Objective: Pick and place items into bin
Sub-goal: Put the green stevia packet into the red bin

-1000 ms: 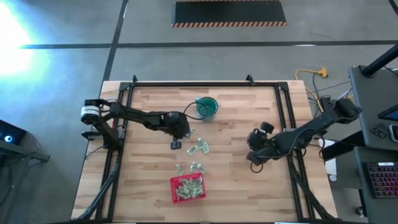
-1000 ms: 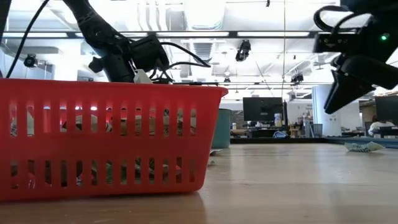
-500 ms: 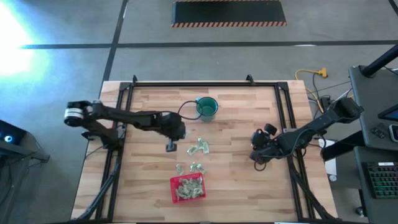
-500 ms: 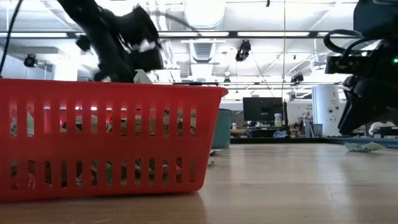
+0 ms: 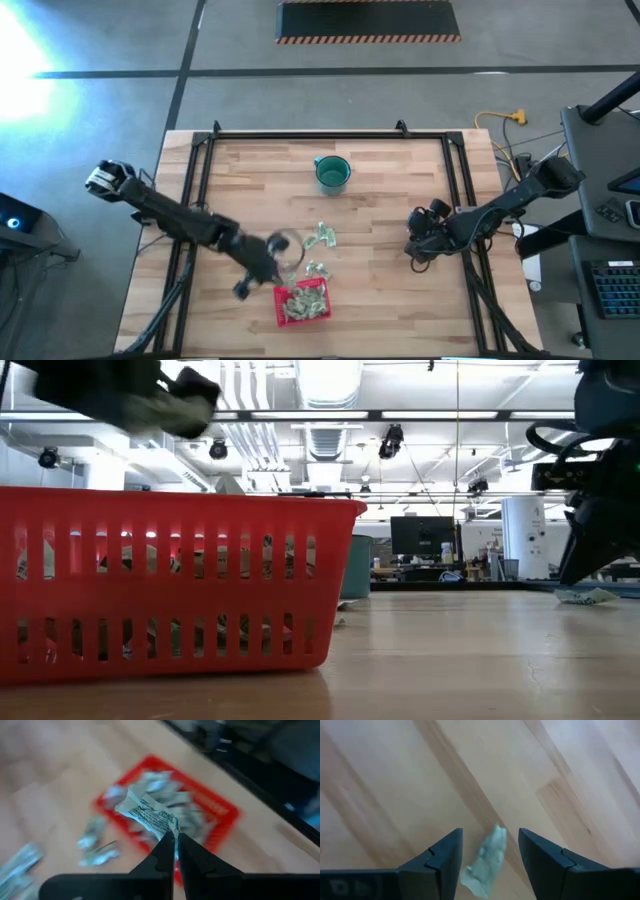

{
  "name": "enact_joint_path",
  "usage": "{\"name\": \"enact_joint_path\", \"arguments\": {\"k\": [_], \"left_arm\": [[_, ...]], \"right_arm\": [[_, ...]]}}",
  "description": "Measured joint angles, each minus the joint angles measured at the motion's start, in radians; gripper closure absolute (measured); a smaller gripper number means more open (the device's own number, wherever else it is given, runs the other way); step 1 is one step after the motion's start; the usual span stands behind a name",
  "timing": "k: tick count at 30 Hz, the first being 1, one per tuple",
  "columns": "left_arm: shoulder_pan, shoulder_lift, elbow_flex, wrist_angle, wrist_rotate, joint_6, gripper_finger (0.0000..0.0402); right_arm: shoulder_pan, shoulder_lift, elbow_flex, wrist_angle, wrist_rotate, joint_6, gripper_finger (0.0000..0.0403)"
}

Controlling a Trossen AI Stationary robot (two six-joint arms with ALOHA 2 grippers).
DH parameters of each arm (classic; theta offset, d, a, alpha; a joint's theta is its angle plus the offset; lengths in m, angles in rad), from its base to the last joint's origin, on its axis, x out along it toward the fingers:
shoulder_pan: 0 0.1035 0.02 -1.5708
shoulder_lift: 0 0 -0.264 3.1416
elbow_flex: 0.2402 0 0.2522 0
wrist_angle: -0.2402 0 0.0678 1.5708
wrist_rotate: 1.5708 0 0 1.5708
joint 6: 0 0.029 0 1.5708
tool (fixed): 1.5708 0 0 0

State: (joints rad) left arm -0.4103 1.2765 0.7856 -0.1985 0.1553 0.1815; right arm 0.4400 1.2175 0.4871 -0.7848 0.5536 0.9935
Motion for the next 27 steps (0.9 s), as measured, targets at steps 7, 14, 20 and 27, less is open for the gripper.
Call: {"name": "enact_joint_path", "arguments": {"k": [7,14,20,27], "left_arm": [[-0.1,0.069,0.0,0.063,0.0,0.038,0.0401],[-0.085,0.189,0.051,0.059,0.0,0.036,0.0402],[-0.086,0.332,0.142,0.022,0.046,0.025,0.0402],[-0.068,0.406,0.248,-0.088,-0.024,-0.07,0.0402]], "right_arm": [[0.0,0.001,-0.011,-0.039,-0.007,0.081,0.0224],[0.0,0.001,-0.011,-0.036,-0.007,0.081,0.0226],[0.0,0.001,-0.011,-0.035,-0.007,0.081,0.0232],[0.0,0.001,-0.016,-0.01,-0.007,0.088,0.0232]]}}
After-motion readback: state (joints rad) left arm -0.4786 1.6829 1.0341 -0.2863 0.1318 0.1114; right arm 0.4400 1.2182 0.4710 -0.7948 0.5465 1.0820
